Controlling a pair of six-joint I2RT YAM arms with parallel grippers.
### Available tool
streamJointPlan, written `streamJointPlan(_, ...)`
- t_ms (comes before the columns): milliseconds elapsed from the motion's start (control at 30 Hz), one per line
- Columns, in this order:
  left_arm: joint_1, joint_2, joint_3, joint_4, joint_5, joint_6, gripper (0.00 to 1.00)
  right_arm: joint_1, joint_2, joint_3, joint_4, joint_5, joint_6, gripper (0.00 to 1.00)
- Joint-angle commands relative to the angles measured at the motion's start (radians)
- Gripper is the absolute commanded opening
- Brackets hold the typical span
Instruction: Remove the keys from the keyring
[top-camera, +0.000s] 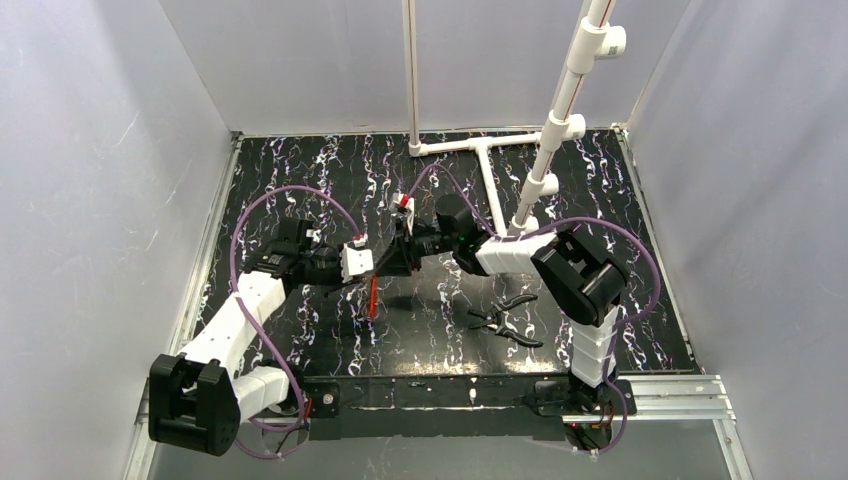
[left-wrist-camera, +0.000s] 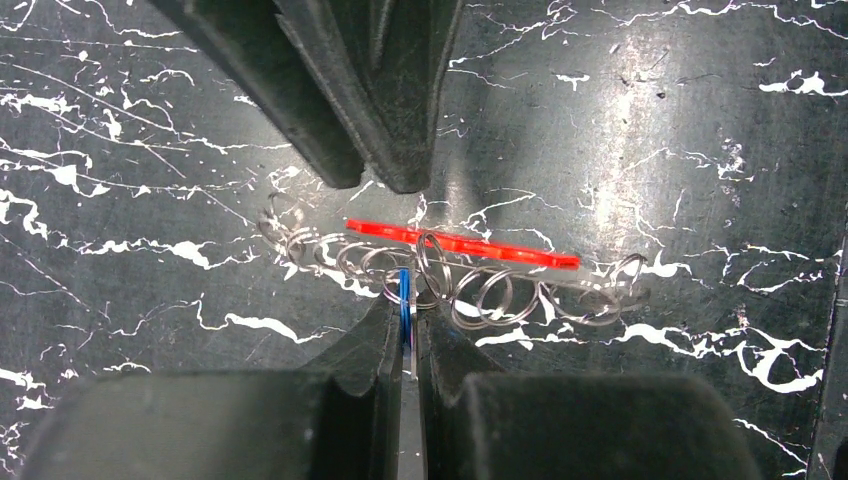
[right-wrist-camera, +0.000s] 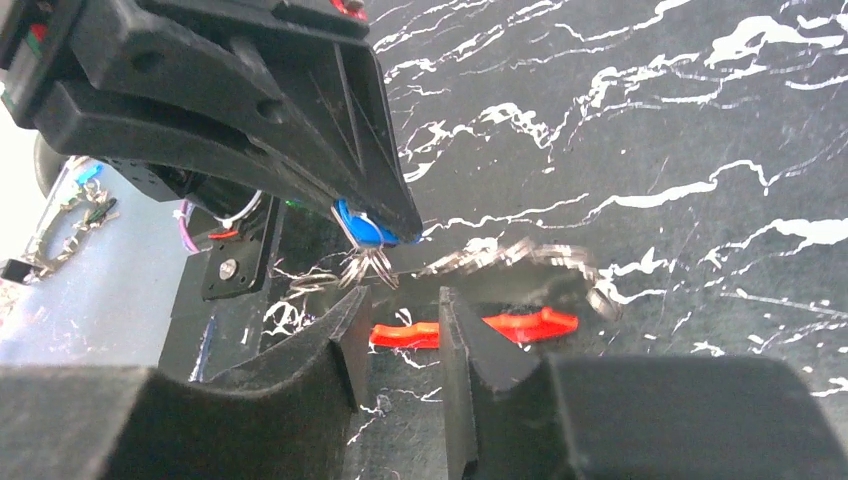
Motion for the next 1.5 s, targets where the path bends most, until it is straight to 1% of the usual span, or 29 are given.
streamJointPlan(0, 0.005, -0.027, 0.0, -0.029, 0.05, 0.015, 0.0, 0.02, -0.021, 0.07, -0.035, -0.046, -0.056, 0.41)
streamJointPlan(167, 0.005, -0.019, 0.012, -0.028, 0.048, -0.007, 0.0, 0.046, -0.011, 0.071, -0.044, -0.059, -0.076, 0.47)
streamJointPlan(533, 0.005, -0.015, 0.022, -0.022, 0.053, -0.045, 0.0, 0.051, 0.012, 0.062, -0.055, -0.042, -0.148, 0.48)
streamJointPlan(633, 0.005, -0.011, 0.033, -0.027, 0.028, -0.104, 0.0, 0.044, 0.0, 0.037, -0.054, -0.002, -0.138, 0.49)
streamJointPlan(733, 0.005, -0.004, 0.067, -0.087, -0.003, -0.159, 0.0, 0.001, -0.029, 0.034, -0.068, 0.016, -0.088, 0.5)
streamJointPlan(767, 0.005, -0.006, 0.075, -0.106, -0.009, -0.178, 0.0, -0.021, -0.044, 0.04, -0.092, 0.017, -0.089, 0.52)
streamJointPlan(833, 0.005, -0.015, 0.085, -0.128, -0.02, -0.236, 0.0, -0.055, -0.075, 0.064, -0.19, 0.026, -0.127, 0.54)
streamJointPlan(900, 0.005, -0.029, 0.094, -0.155, -0.024, -0.298, 0.0, -0.076, -0.102, 0.101, -0.364, 0.031, -0.199, 0.55)
streamJointPlan(1000, 0.005, -0.036, 0.106, -0.19, -0.052, -0.39, 0.0, -0.087, -0.132, 0.15, -0.557, 0.032, -0.29, 0.55)
streamJointPlan(1033, 0.006, -0.036, 0.112, -0.205, -0.062, -0.415, 0.0, -0.087, -0.141, 0.16, -0.601, 0.031, -0.297, 0.55)
streamJointPlan(1167, 0.005, -0.027, 0.149, -0.271, -0.12, -0.57, 0.0, -0.087, -0.175, 0.179, -0.695, 0.014, -0.332, 0.55)
streamJointPlan(1333, 0.005, -0.018, 0.197, -0.324, -0.145, -0.777, 0.0, -0.086, -0.207, 0.206, -0.797, 0.01, -0.357, 0.53)
streamJointPlan(1433, 0.006, -0.005, 0.219, -0.332, -0.191, -0.997, 0.0, -0.085, -0.229, 0.233, -0.846, 0.031, -0.37, 0.51)
streamJointPlan(1467, 0.005, 0.004, 0.232, -0.345, -0.197, -1.043, 0.0, -0.085, -0.236, 0.247, -0.868, 0.042, -0.386, 0.5)
